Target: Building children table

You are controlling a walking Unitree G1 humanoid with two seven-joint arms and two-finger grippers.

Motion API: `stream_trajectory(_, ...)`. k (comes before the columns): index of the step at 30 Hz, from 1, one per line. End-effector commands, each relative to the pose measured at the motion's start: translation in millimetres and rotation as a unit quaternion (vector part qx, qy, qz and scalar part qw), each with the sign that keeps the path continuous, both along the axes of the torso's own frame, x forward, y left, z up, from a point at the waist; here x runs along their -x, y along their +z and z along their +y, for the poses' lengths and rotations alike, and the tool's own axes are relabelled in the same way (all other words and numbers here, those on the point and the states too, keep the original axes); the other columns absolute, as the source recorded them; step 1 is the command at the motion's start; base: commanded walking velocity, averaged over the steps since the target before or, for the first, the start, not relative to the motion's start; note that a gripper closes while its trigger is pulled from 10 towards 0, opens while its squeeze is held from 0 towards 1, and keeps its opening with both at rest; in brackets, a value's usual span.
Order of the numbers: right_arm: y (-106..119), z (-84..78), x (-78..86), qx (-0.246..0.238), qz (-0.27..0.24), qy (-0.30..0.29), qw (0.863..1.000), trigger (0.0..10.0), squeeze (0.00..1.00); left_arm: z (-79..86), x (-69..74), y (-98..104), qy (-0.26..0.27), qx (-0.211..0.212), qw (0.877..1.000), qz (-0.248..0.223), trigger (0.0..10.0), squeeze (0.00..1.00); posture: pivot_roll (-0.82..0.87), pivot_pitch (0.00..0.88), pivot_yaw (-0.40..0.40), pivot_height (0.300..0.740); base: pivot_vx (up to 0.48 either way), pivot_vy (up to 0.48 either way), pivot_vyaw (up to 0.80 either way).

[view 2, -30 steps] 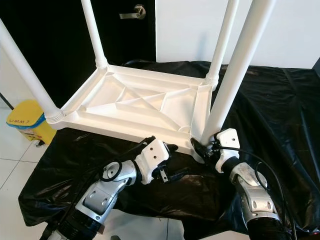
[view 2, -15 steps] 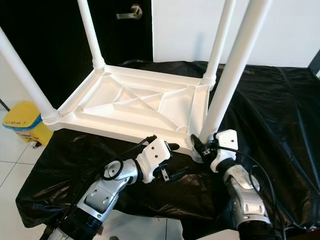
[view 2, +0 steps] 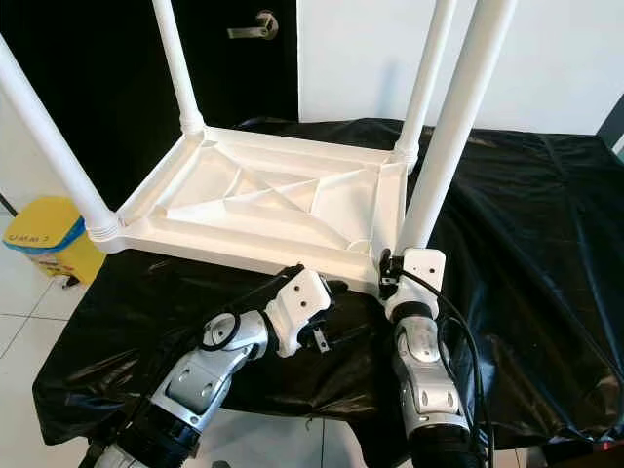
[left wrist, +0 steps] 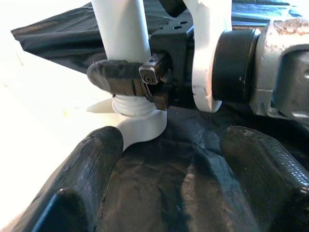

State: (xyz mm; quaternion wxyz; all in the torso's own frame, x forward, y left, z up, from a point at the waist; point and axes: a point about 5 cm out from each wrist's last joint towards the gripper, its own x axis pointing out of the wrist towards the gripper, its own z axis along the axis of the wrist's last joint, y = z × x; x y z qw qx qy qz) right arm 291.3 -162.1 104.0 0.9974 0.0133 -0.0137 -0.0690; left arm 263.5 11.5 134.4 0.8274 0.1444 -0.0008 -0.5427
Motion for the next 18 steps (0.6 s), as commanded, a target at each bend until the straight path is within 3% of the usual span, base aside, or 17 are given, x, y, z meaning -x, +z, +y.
stream_trajectory(1, -20, -3.6, 4.2, 0.002, 0.05, -0.001, 0.999, 10.0, 0.0, 1.2, -4.8, 1, 0.036, 0.008, 0.999, -0.009, 10.0, 0.0, -0.13, 0.029, -0.023, 0.74, 0.0, 0.0, 0.0)
stream_trajectory(7, -15, 2.9, 2.1, 0.01, 0.034, 0.008, 0.999, 10.0, 0.0, 4.7, -6.8, 1, 0.042, 0.006, 0.999, -0.012, 10.0, 0.0, -0.12, 0.026, -0.027, 0.74, 0.0, 0.0, 0.0)
stream_trajectory(8, -11, 2.1, 1.6, 0.017, 0.019, 0.016, 1.0, 10.0, 1.0, 5.5, -7.1, 1, 0.043, 0.006, 0.999, -0.013, 10.0, 0.0, -0.12, 0.022, -0.03, 0.74, 0.0, 0.0, 0.0)
stream_trajectory(11, -4, -7.5, 1.8, 0.026, -0.011, 0.04, 0.999, 10.0, 1.0, 6.4, -7.1, 1, 0.044, 0.005, 0.999, -0.012, 10.0, 0.0, -0.12, 0.023, -0.029, 0.74, 0.0, 0.0, 0.0)
stream_trajectory(17, -1, -17.0, 2.4, 0.022, -0.018, 0.074, 0.997, 10.0, 1.0, 6.3, -6.7, 1, 0.043, 0.004, 0.999, -0.012, 10.0, 0.0, -0.12, 0.021, -0.028, 0.74, 0.0, 0.0, 0.0)
stream_trajectory(18, 0, -22.4, 3.3, 0.012, -0.019, 0.108, 0.994, 10.0, 1.0, 6.6, -6.5, 1, 0.042, 0.003, 0.999, -0.012, 10.0, 0.0, -0.12, 0.019, -0.03, 0.74, 0.0, 0.0, 0.0)
